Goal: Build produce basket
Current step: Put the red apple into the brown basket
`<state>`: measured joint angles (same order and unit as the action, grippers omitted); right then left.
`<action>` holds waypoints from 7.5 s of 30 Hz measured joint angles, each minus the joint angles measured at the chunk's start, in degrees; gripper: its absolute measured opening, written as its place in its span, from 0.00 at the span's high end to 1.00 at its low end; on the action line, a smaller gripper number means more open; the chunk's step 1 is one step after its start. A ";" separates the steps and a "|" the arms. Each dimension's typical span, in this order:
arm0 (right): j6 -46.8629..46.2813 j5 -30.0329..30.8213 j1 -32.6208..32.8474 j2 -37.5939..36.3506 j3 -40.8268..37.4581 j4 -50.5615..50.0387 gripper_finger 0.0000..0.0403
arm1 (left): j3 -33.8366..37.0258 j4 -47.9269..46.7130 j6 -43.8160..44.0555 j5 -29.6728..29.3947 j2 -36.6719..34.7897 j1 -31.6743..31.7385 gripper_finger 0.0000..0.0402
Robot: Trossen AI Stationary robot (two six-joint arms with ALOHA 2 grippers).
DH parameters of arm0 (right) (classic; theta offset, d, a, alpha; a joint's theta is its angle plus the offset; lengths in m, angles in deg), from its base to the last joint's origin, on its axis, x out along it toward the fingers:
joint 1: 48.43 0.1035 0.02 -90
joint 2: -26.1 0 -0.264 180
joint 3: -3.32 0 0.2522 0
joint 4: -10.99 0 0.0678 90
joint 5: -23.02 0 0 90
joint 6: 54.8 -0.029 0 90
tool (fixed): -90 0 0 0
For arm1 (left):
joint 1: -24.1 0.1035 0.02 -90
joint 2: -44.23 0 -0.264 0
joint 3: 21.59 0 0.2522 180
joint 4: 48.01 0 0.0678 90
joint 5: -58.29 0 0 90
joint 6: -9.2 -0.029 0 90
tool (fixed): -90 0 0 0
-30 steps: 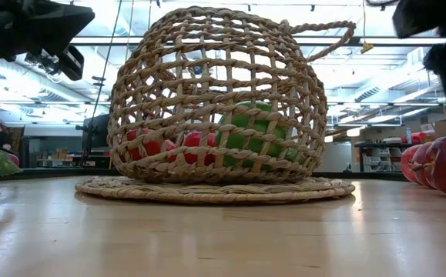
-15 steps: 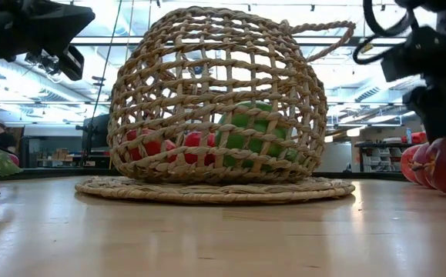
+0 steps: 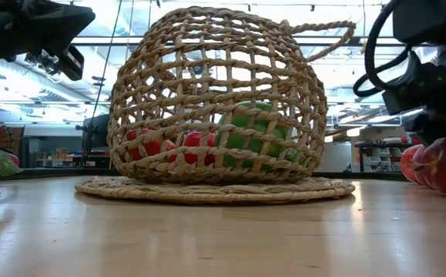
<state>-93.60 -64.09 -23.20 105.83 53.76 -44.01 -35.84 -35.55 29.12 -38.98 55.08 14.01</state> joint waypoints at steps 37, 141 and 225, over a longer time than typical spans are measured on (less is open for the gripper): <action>-10.69 -1.49 -0.91 -0.23 17.60 18.61 0.14 | 0.00 -0.02 0.02 0.02 0.00 0.00 0.92; 19.01 27.11 -26.75 10.43 44.12 51.15 0.13 | -0.02 -0.16 0.00 -0.01 -0.01 -0.02 0.93; -55.54 -0.62 -32.94 21.75 48.89 14.62 0.13 | -0.02 -0.92 0.00 0.02 0.00 0.00 0.92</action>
<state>-149.14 -64.71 -56.14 127.58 102.66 -29.39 -35.86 -36.47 29.12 -38.95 55.08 14.01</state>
